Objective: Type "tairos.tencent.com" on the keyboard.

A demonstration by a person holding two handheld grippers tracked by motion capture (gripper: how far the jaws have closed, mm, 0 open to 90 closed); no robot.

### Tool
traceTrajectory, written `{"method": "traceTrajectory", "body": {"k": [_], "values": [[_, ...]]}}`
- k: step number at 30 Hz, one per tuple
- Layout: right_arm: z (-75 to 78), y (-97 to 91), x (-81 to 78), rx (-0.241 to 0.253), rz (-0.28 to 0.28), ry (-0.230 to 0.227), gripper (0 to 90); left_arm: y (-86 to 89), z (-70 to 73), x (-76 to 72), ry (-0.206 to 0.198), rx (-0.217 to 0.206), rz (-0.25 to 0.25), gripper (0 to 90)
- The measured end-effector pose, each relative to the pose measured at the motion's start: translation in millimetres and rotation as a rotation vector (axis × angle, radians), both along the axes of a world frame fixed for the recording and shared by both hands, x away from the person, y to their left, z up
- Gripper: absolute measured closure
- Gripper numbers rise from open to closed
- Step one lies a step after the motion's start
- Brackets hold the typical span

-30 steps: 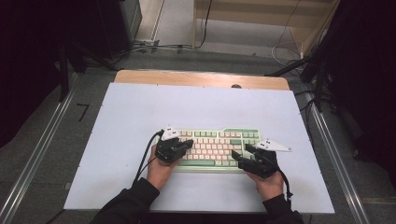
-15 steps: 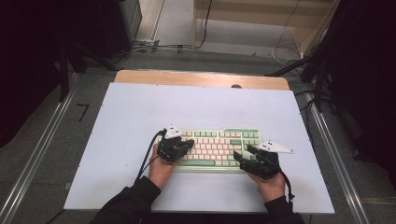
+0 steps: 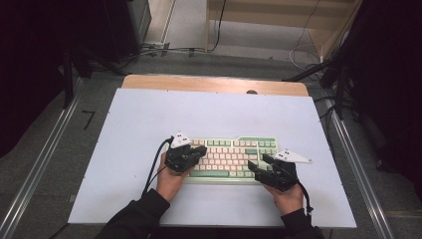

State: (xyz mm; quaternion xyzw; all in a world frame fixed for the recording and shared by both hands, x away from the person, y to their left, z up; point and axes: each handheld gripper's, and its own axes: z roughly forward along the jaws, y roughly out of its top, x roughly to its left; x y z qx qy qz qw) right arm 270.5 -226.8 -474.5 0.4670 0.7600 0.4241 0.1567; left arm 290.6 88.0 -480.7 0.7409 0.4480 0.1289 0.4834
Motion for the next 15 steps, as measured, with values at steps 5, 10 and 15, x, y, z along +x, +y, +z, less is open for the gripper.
{"method": "traceTrajectory", "body": {"k": [5,10,15], "values": [[0.5,4.3,0.9,-0.001,0.013,0.002,33.5,16.4,7.1,-2.3,-0.015,-0.011,0.055,51.0],[0.6,9.3,4.1,-0.003,0.030,0.000,33.5,29.9,8.1,-4.2,-0.018,-0.001,0.111,38.8],[0.2,16.5,7.9,-0.007,0.055,0.000,33.6,41.7,7.9,-8.3,-0.019,0.003,0.150,37.9]]}}
